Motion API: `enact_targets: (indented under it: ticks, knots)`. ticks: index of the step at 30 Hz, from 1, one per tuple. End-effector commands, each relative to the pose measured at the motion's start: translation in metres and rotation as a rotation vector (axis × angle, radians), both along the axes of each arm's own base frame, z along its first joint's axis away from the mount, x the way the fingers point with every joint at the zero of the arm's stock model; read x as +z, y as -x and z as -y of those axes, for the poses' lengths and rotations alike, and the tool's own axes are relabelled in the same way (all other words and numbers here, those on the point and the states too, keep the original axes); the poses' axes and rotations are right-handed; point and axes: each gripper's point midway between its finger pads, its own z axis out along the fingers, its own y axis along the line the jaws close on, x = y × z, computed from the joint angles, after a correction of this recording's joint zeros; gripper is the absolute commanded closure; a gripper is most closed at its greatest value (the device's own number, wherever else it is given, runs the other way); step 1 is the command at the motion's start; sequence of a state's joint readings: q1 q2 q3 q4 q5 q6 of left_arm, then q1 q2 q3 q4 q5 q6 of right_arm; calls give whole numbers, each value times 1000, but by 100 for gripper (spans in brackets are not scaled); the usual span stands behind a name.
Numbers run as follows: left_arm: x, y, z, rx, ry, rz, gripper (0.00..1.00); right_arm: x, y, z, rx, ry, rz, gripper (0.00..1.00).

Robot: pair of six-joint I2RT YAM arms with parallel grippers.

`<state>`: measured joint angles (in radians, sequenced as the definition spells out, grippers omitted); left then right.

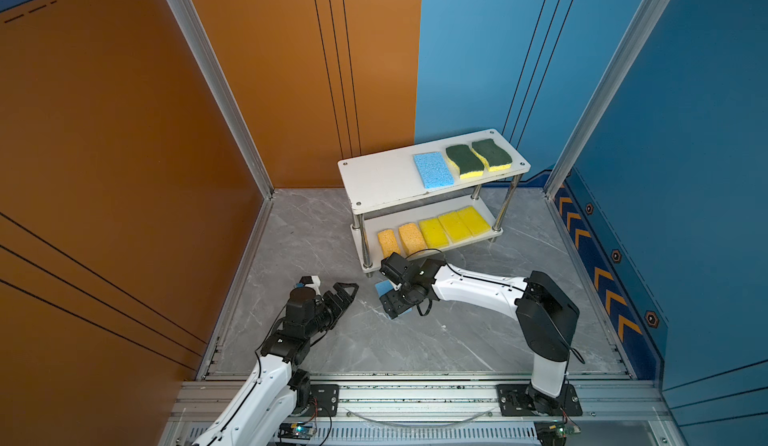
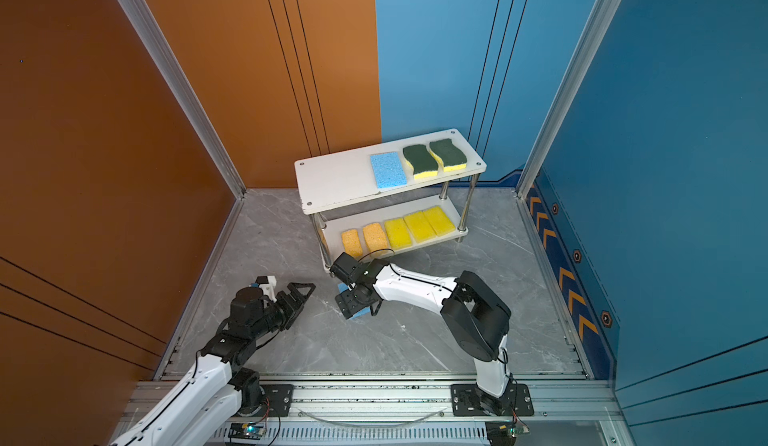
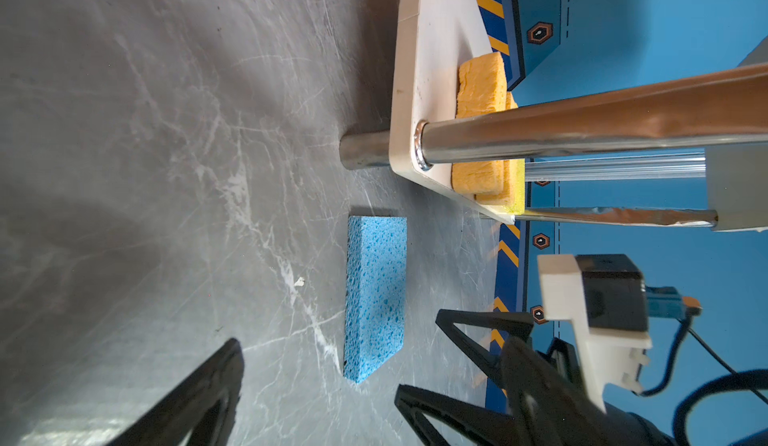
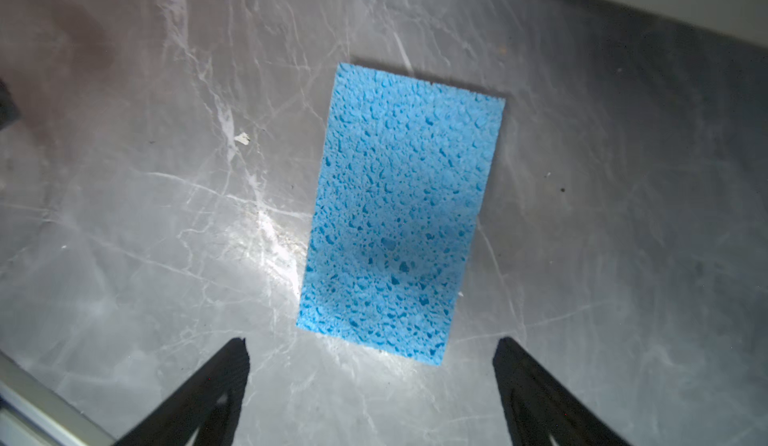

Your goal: Place and organize the cleaning sponges onto the shelf

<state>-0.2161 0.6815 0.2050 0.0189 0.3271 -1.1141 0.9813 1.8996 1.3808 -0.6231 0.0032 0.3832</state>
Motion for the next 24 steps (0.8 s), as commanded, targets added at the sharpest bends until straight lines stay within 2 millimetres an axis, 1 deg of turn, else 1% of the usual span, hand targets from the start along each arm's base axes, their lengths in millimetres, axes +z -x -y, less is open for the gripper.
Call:
enact_targets:
  ticks: [1,12,18,24]
  knots:
    - [-4,2,3,-31,-2,2,3,-4,-7,-5,-36,5,15,8]
    - [-7,0,3,-32,-2,-9,2,-17,-8,-11,-47,4,-1,8]
    - [-9,-1,2,-26,-3,-14,2,-24,-11,-13,-52,27,22,8]
    - [-9,-1,2,-24,-3,-17,2,-34,-15,-7,-96,67,47,8]
